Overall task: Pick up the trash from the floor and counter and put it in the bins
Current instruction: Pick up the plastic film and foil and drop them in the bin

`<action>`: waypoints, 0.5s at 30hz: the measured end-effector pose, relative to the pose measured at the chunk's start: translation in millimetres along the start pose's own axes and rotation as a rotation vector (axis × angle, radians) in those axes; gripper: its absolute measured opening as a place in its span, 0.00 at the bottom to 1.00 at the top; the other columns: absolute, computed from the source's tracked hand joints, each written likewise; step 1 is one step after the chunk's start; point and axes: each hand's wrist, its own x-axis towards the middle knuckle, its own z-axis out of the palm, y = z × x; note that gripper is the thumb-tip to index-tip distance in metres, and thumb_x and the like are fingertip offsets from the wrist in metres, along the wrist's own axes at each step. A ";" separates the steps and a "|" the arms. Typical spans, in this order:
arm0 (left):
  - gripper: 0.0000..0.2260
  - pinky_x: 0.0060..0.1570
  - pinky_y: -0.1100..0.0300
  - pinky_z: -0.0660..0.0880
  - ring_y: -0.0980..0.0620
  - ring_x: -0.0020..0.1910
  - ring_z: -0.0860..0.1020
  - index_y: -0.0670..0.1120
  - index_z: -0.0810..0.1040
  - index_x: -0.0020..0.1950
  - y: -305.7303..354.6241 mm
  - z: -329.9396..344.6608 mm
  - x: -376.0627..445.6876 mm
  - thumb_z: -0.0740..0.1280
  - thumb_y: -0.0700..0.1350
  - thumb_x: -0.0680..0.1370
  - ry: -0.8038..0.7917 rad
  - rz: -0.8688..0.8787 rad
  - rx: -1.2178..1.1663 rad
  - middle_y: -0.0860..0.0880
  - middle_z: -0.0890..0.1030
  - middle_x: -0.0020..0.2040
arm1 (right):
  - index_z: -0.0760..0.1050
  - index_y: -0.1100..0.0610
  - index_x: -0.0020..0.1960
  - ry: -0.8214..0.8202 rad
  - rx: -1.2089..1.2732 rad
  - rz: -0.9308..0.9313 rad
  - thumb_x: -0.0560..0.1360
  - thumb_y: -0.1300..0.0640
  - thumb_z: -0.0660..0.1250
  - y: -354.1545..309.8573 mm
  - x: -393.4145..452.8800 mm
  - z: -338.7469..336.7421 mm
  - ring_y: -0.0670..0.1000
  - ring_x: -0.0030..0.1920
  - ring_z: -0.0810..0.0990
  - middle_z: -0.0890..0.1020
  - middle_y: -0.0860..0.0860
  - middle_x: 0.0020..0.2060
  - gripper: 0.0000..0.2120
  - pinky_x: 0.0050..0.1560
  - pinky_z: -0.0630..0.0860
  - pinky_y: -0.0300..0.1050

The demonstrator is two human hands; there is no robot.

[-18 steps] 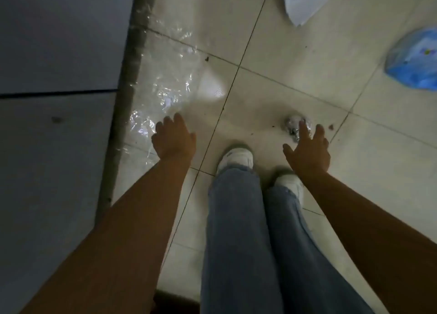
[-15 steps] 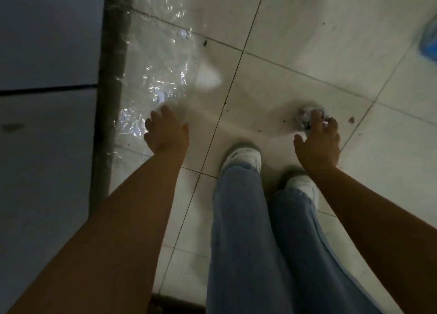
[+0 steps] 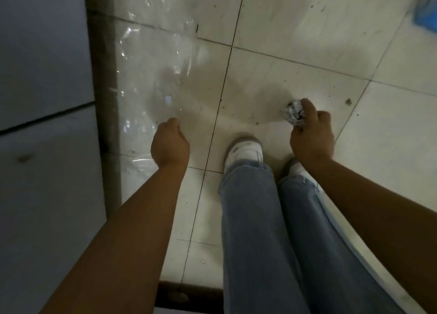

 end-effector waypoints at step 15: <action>0.09 0.58 0.34 0.71 0.36 0.61 0.77 0.42 0.78 0.24 193.6 -325.1 -214.3 0.65 0.37 0.65 0.285 0.864 0.309 0.41 0.82 0.60 | 0.62 0.59 0.72 0.012 0.376 0.068 0.76 0.62 0.63 19.0 -169.3 -344.7 0.65 0.59 0.75 0.76 0.66 0.60 0.25 0.57 0.72 0.50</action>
